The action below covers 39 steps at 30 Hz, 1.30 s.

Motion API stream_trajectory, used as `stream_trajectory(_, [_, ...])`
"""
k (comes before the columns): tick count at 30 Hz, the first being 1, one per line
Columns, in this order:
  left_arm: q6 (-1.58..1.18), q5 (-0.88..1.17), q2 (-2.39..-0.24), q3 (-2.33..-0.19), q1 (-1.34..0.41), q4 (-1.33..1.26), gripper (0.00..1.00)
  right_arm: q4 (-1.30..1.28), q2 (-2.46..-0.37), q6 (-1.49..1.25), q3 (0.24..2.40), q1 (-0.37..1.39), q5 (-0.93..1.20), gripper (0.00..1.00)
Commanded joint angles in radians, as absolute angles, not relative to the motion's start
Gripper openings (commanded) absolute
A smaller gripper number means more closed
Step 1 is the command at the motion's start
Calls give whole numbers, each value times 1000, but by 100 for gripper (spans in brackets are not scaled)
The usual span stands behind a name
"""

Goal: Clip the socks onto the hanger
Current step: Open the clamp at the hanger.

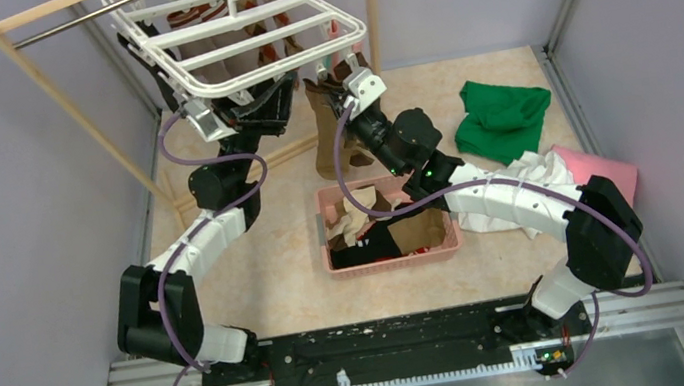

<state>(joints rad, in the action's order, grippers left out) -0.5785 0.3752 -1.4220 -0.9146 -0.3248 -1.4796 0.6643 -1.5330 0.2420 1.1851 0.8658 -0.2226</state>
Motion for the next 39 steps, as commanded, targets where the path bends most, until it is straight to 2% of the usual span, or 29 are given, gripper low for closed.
stream_trajectory(1, [-598,356,-1389,-927,-330,-1793,31,705,-1515,229,1204,858,-219,0])
stream_trajectory(10, [-628,328,-1386,-926,-330,-1793,25,723,-1474,197,1177,856,-171,0])
stream_trajectory(31, [-717,261,-1375,-913,-330,-1792,24,705,-1403,146,1152,853,55,0])
stream_trajectory(39, [-782,249,-1384,-936,-330,-1792,24,645,-1386,12,1191,849,99,0])
